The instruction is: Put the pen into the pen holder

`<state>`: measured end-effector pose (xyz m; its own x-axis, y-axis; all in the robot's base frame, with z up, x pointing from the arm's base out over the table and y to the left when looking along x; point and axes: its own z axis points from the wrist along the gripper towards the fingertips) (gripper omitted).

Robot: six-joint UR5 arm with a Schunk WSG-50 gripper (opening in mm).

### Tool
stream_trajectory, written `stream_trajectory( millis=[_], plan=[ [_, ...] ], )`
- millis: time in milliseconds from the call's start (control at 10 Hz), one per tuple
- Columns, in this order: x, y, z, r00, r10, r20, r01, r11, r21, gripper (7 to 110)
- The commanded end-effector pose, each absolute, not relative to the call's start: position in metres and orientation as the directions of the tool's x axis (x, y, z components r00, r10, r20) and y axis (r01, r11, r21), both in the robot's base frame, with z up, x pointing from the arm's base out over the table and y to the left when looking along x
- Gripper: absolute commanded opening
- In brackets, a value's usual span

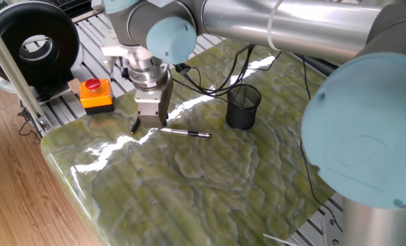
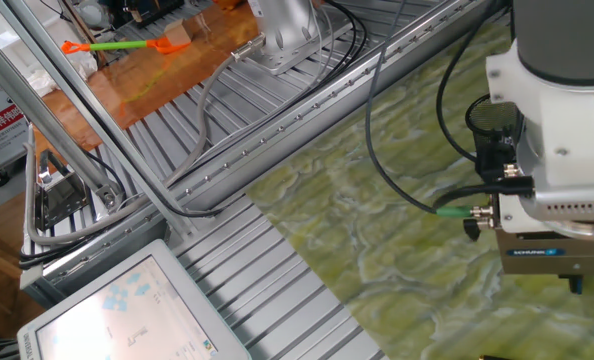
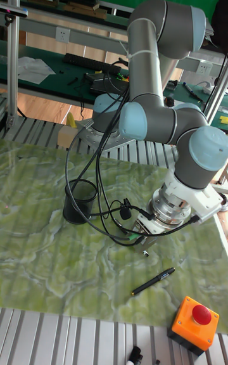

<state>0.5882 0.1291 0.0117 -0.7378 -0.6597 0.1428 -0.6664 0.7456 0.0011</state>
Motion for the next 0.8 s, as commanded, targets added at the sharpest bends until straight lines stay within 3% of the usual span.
stream_trajectory(
  millis=[0,400,500,700],
  plan=[
    [0.5861,0.1304,0.0079,-0.737,-0.659,0.154,-0.664,0.748,0.023,44],
    [0.587,0.1272,0.0032,-0.745,-0.647,0.166,-0.654,0.756,0.011,44],
    [0.5837,0.1282,0.0052,-0.749,-0.638,0.179,-0.646,0.763,0.015,22],
    [0.5827,0.1323,0.0071,-0.763,-0.622,0.178,-0.629,0.777,0.018,22]
  ],
)
